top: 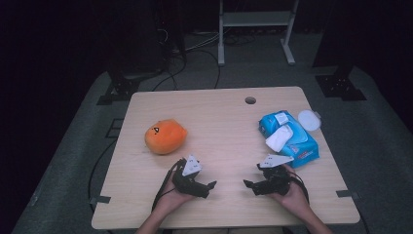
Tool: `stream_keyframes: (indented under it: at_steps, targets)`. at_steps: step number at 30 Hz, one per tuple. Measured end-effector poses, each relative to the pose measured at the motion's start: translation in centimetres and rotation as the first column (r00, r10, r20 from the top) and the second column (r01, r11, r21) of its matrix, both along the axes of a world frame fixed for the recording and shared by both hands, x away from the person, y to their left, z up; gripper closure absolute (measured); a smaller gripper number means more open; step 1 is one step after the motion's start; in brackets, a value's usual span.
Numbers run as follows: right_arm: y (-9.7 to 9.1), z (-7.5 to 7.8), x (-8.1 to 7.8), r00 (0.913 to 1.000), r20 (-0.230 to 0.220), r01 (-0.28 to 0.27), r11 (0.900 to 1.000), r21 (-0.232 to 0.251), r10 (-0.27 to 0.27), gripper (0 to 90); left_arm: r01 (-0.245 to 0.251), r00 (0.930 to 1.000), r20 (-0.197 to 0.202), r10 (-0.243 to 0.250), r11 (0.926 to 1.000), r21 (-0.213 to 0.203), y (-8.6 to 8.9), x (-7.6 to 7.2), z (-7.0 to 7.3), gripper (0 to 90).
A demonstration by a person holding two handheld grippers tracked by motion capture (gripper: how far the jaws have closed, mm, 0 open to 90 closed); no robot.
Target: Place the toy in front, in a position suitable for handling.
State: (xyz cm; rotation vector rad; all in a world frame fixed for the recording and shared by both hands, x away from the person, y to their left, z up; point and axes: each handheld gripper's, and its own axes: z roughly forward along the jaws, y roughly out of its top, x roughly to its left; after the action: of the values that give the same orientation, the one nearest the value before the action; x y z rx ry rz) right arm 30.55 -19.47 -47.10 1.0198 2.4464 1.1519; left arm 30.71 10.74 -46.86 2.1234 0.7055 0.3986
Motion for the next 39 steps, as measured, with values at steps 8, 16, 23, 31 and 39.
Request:
stream_keyframes:
  at_steps: [8, 16, 23, 31, 39]
  targets:
    - [0.0, -0.1, 0.0, 1.0000, -0.007, -0.007, 1.0000, -0.006, 0.007, 16.3, 0.003, 1.0000, -0.004, -0.003, 1.0000, 0.009, -0.1, 0.1, 0.1, 4.6]
    - [0.1, -0.4, 0.1, 0.9999, -0.010, 0.007, 1.0000, -0.006, -0.007, 15.1, 0.022, 0.9996, 0.016, -0.022, 0.9998, 0.000, -0.4, -0.6, 1.3, 5.1]
    - [0.0, -0.3, 0.0, 0.9998, -0.012, 0.012, 0.9999, 0.002, -0.012, 15.1, 0.032, 0.9980, 0.054, -0.033, 0.9994, 0.012, -0.3, -0.1, 3.2, 5.2]
    - [-0.1, -0.1, -0.1, 0.9999, 0.001, 0.016, 0.9998, 0.007, -0.016, 15.1, -0.017, 0.9939, 0.109, 0.019, 0.9996, -0.022, 2.4, 1.9, 6.0, 5.1]
    - [-0.2, 0.1, -0.2, 0.9998, 0.011, 0.015, 0.9999, 0.006, -0.016, 15.1, -0.062, 0.9881, 0.141, 0.062, 0.9981, -0.007, 4.2, 3.2, 6.9, 5.0]
